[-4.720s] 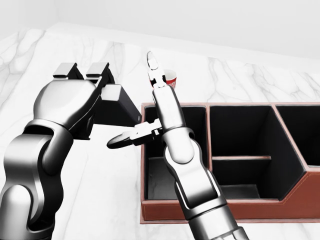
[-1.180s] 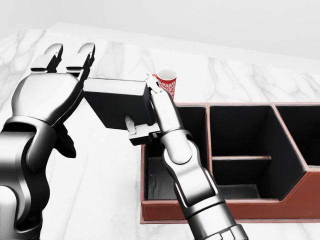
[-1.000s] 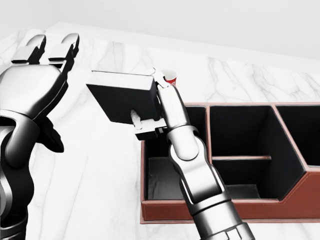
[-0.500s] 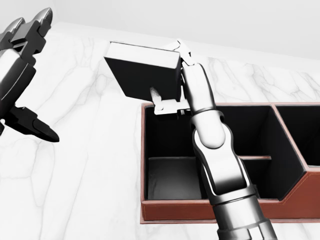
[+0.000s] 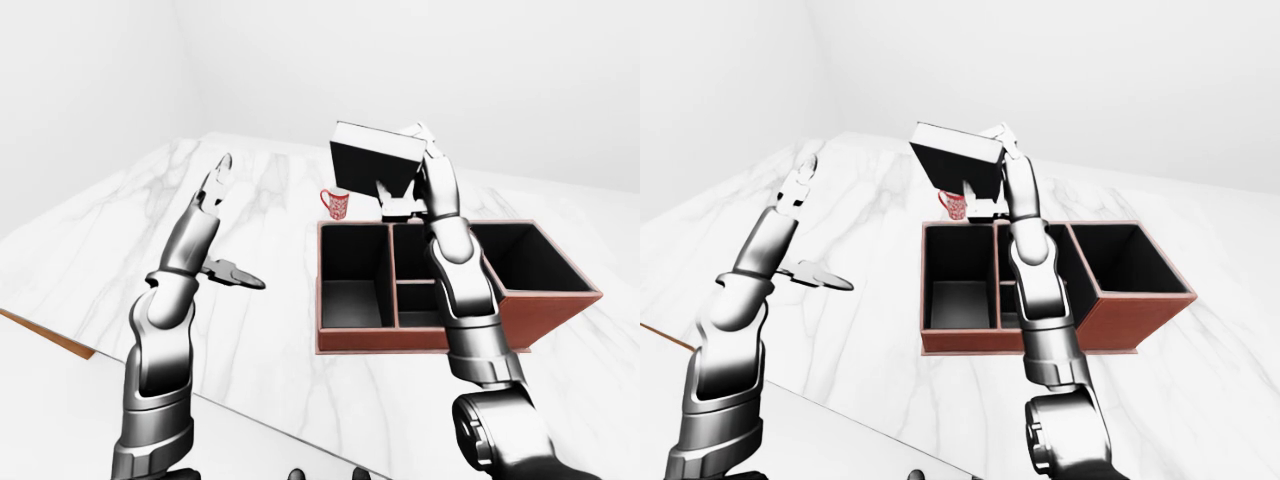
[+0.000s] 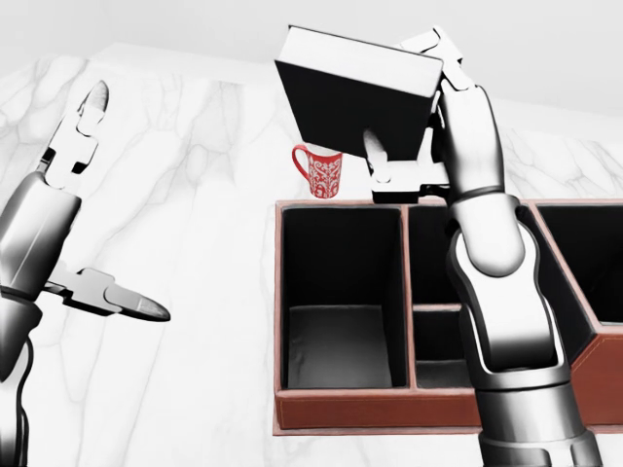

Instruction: Pick up the book and place it in the right compartment of the caddy.

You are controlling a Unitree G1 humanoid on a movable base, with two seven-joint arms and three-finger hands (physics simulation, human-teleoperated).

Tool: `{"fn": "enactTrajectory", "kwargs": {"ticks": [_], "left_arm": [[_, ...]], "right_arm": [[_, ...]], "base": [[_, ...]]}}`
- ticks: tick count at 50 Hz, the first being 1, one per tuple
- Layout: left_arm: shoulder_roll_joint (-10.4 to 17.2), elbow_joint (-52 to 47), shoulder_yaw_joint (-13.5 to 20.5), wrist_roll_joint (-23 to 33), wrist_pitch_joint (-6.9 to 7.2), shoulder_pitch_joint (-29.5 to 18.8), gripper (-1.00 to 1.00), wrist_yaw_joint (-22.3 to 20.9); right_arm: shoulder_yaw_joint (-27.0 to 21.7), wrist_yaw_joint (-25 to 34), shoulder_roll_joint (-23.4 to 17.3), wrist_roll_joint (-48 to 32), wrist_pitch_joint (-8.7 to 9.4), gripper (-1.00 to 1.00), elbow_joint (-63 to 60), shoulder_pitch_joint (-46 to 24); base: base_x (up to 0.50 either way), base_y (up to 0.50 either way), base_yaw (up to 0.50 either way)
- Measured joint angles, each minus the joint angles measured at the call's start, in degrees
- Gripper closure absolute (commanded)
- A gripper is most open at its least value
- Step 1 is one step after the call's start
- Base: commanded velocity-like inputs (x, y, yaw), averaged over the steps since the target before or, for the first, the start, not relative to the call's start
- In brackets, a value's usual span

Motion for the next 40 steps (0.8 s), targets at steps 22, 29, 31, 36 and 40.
{"fn": "enactTrajectory", "kwargs": {"ticks": [22,29,31,36,40], "left_arm": [[-1.14,0.58,1.91,-12.04,0.00,5.26,-1.00,5.27],[-1.61,2.97,2.24,-15.09,0.00,6.93,-1.00,6.80],[-1.74,3.77,2.22,-15.79,0.00,7.32,-1.00,7.23],[-1.93,5.09,2.18,-17.16,0.00,8.12,-1.00,8.05],[-2.09,5.85,2.10,-17.95,0.00,8.64,-1.00,8.55]], "right_arm": [[-5.84,0.18,-6.78,5.27,0.00,1.00,-8.65,3.54],[-7.74,-0.57,-8.87,7.70,0.00,1.00,-11.08,4.19],[-8.26,-0.70,-9.42,8.36,0.00,1.00,-11.73,4.47],[-9.59,-1.03,-10.76,9.95,0.00,1.00,-13.22,5.25],[-10.69,-1.24,-11.83,11.15,0.00,1.00,-14.38,6.03]], "base": [[0.00,0.00,0.00],[0.00,0.00,0.00],[0.00,0.00,0.00],[0.00,0.00,0.00],[0.00,0.00,0.00]]}}
